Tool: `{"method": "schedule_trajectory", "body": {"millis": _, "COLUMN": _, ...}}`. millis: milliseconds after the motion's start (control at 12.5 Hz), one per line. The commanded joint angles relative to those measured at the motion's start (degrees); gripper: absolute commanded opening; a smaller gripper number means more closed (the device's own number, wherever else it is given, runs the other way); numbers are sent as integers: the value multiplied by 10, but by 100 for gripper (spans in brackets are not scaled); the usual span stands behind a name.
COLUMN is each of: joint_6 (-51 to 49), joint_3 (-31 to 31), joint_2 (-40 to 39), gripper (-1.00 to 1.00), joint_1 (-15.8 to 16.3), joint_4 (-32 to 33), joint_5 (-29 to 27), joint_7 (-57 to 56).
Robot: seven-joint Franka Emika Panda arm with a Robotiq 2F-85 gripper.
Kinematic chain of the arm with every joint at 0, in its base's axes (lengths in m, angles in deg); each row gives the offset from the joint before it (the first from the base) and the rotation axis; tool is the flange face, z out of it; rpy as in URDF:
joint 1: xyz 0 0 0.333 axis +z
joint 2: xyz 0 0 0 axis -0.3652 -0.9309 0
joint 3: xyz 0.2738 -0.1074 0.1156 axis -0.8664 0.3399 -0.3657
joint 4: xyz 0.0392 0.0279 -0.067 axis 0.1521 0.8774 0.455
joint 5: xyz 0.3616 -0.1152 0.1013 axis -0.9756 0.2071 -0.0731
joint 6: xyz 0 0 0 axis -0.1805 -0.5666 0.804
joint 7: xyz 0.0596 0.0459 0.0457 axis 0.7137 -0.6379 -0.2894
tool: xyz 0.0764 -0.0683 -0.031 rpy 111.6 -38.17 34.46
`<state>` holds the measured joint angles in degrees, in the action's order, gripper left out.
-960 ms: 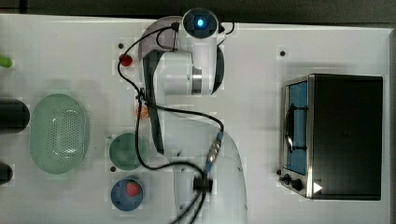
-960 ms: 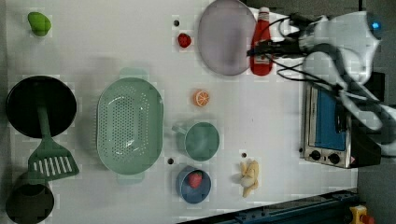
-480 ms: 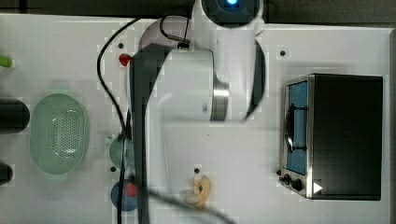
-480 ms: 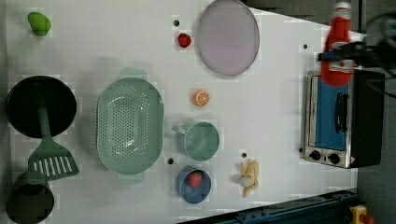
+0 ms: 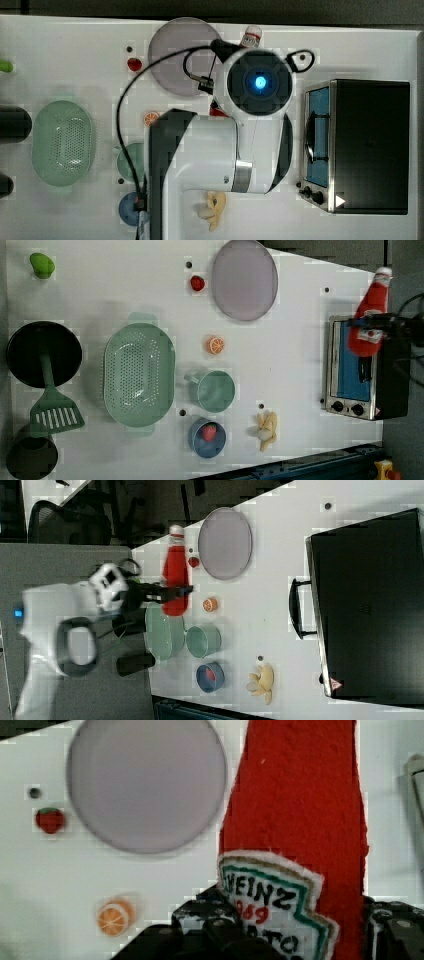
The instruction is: Pick ketchup from plate and place it on table.
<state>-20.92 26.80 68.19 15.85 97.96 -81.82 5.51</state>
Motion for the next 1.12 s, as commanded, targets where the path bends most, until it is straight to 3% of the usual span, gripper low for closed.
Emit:
{"method": "schedule_trajectory", "body": {"millis": 80, "joint_6": 82, "joint_3": 7, "joint_2": -42, "gripper": 17, "joint_1": -6, "joint_4": 114, "joint_5": -6, "joint_7": 25}}
{"method": "schedule_trajectory", "body": {"millis": 320, "joint_6": 165, "joint_3": 5, "joint_2": -69, "gripper": 17, "joint_1": -5, "joint_4": 173, "joint_5": -6, "joint_7": 25}}
{"method": "schedule_trajectory", "body": {"millis": 800, "joint_6": 262, "joint_3": 4, "joint_2": -153, "gripper": 17, "joint_1": -4, "joint_4": 180, "joint_5": -6, "joint_7": 25}}
{"method": "schedule_trajectory", "body": {"millis": 880, "joint_6": 273, "joint_3": 4, "joint_2": -154, "gripper": 25, "joint_1": -4, "joint_4": 181, "joint_5": -6, "joint_7": 25}}
{"method": "schedule_trajectory", "body": {"millis": 1120, "joint_6": 274, "joint_3": -1, "joint_2": -136, "gripper": 90, "joint_1": -3, "joint_4": 175, "joint_5": -6, "joint_7": 25}}
